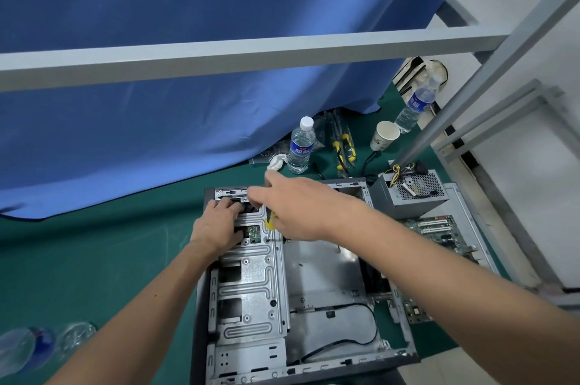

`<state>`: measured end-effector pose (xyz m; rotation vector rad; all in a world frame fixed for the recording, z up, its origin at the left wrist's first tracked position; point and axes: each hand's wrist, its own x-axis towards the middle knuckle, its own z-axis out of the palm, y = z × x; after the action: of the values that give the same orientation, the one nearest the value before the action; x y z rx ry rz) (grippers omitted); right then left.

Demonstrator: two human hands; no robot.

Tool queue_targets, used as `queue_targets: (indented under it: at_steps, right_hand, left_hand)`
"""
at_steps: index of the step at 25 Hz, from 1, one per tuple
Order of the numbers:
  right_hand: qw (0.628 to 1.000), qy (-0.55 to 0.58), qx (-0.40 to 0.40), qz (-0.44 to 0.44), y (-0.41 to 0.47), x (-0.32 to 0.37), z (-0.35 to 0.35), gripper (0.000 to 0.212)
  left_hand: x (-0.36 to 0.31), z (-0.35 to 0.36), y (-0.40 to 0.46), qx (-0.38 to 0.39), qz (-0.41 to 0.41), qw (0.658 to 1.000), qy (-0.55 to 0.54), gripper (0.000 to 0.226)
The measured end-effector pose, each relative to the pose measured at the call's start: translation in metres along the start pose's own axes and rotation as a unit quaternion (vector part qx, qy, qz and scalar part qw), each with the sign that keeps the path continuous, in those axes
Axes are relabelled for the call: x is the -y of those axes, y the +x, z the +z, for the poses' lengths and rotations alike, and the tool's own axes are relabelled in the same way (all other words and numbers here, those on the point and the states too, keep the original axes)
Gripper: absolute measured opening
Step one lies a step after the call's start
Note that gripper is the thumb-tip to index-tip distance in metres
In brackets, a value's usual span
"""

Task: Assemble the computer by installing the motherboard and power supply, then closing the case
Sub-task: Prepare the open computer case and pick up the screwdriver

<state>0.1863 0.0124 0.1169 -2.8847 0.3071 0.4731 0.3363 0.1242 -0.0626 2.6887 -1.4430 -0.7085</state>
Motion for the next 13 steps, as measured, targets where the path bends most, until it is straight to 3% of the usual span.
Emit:
queue_targets:
  at_steps: [2,4,6,9,13]
  right_hand:
    - [0.996,-0.074,-0.054,0.000,-0.001,0.005,0.003,0.013]
    - [0.985,-0.138,-0.100,0.037,0.002,0.011,0.010,0.022]
    - [0.989,-0.098,-0.079,0.083,0.005,0.011,0.012,0.033]
    - [0.996,0.047,0.009,0.074,0.006,0.000,0.002,0.023]
    - [0.994,-0.057,-0.059,0.071,0.004,0.010,0.004,0.016]
  left_hand:
    - [0.001,0.000,0.001,0.003,0.002,1.000,0.001,0.059]
    - [0.001,-0.001,0.002,0.011,0.005,1.000,0.000,0.058]
    - [0.000,-0.003,0.003,0.014,0.006,1.000,0.000,0.057]
    - [0.000,-0.003,0.004,0.013,0.006,1.000,0.001,0.057]
    - [0.003,-0.001,0.005,0.010,0.007,1.000,0.003,0.058]
